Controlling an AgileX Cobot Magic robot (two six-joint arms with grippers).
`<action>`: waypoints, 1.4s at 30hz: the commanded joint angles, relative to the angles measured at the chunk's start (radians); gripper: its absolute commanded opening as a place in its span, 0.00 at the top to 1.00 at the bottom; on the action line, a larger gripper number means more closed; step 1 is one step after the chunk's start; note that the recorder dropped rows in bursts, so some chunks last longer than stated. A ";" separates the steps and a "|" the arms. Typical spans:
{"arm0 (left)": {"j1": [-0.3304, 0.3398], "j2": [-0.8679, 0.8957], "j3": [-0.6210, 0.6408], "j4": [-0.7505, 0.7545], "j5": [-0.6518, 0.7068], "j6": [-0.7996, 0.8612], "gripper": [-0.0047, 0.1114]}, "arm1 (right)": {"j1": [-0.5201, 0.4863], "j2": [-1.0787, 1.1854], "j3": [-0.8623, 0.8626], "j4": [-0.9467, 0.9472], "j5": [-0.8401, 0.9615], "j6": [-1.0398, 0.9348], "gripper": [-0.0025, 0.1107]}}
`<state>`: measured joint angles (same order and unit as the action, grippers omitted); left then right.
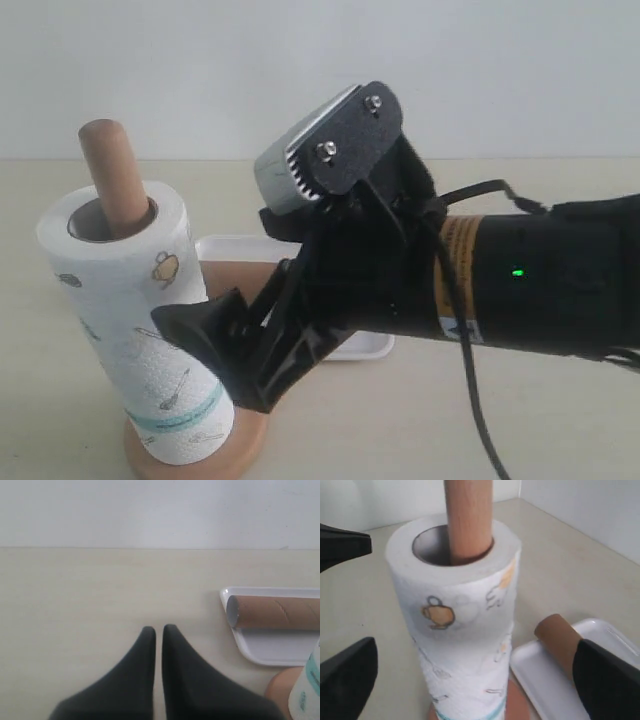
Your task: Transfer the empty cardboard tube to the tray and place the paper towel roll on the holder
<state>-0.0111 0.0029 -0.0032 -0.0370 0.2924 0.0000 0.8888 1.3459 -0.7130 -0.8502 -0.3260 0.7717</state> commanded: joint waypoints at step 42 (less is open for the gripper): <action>0.005 -0.003 0.003 -0.005 -0.002 0.008 0.92 | 0.003 -0.463 0.003 -0.018 0.778 0.165 0.95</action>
<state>-0.0111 0.0029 -0.0032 -0.0370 0.2924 0.0055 0.8888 0.8906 -0.7124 -0.8692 0.4472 0.9324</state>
